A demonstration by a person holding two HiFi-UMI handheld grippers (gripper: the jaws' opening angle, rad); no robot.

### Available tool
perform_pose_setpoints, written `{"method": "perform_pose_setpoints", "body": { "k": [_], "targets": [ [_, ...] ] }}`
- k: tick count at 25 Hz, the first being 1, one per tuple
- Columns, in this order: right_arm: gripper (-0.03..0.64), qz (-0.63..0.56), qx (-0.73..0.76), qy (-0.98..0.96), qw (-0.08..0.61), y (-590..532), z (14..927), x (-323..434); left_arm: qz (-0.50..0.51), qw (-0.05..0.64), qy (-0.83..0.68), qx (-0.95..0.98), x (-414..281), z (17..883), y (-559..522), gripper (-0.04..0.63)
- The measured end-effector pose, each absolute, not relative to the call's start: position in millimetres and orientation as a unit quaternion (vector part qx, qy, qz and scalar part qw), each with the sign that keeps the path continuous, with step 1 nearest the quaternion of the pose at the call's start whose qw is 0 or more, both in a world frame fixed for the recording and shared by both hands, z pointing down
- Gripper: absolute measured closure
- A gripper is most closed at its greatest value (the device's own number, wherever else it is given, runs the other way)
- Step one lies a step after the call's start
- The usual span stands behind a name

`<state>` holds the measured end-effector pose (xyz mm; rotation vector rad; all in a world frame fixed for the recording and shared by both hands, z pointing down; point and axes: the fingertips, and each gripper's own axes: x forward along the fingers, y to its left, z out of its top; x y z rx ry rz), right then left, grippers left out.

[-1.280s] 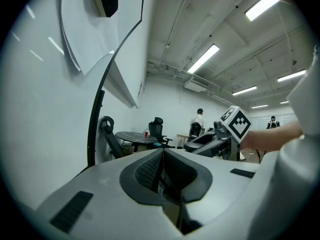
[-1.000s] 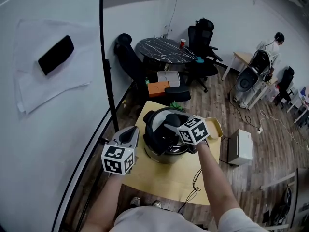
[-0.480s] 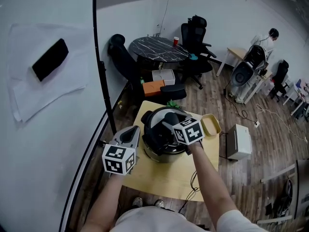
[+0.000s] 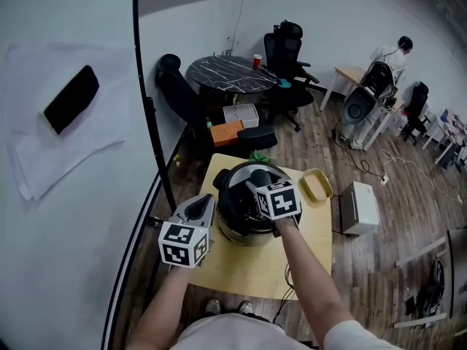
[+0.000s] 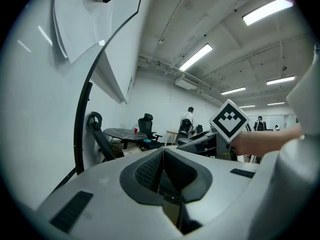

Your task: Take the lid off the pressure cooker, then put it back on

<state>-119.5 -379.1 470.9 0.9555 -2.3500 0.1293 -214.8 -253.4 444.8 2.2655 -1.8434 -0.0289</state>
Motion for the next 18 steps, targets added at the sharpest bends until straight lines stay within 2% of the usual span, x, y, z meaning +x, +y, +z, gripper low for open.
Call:
{"method": "perform_pose_setpoints", "body": {
  "k": [13, 18],
  "targets": [
    [0.341, 0.054, 0.371, -0.879, 0.293, -380, 471, -117, -0.012, 0.110, -0.622, 0.775, -217, 446, -253, 0.581],
    [0.342, 0.060, 0.374, -0.885, 0.269, -377, 456, -112, -0.017, 0.103, -0.628, 0.771, -221, 437, -250, 0.581]
  ]
}}
